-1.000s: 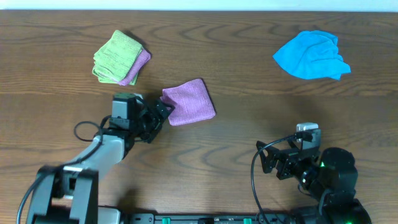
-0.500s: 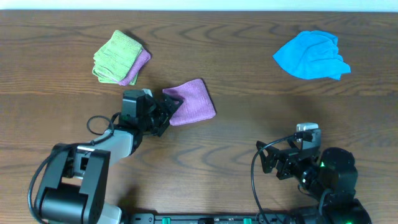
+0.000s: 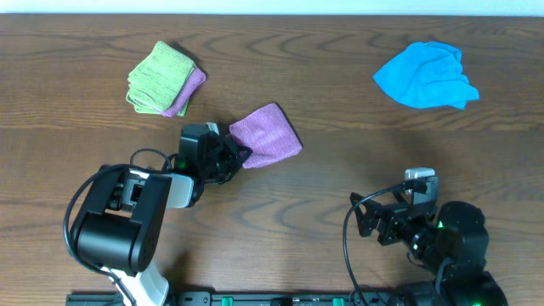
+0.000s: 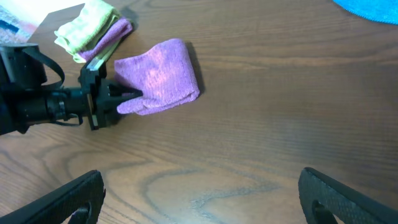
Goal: Fold the cloth
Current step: 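Reach the left gripper to the folded purple square and grasp its edge, then lift the purple square with the left gripper onto the green cloth stack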
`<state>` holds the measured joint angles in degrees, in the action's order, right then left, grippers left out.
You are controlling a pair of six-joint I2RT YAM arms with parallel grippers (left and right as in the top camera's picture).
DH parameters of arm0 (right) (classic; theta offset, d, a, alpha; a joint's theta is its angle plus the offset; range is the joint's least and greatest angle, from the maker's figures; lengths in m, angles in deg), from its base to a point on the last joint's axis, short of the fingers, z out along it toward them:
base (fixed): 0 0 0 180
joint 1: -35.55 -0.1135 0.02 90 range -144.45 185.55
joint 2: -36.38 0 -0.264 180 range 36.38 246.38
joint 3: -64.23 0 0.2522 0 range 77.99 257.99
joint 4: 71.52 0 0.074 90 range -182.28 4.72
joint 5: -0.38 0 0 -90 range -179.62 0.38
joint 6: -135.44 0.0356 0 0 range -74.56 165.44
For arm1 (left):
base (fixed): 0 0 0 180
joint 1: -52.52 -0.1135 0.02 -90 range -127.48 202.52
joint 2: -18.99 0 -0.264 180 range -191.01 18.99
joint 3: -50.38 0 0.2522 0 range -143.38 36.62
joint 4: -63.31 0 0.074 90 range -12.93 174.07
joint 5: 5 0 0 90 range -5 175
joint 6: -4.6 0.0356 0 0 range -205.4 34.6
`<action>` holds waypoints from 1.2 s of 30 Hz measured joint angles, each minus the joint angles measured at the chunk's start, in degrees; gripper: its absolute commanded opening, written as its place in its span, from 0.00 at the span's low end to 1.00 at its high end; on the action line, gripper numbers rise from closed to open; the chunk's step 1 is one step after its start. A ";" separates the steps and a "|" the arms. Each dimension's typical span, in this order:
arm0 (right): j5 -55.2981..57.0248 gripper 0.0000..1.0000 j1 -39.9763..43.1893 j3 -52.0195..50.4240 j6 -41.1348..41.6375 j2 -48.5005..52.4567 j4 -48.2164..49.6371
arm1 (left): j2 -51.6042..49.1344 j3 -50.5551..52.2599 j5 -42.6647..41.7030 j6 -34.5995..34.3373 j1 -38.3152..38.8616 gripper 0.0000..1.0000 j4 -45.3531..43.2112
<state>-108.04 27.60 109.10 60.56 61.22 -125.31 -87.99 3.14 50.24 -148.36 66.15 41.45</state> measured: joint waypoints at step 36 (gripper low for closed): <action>0.00 0.99 0.00 -0.07 0.02 0.00 0.00 | -2.05 -59.60 14.47 16.09 -16.70 0.06 44.19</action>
<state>-108.04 27.60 109.04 60.58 61.22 -125.31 -90.04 -56.46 64.71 -132.27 49.45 85.65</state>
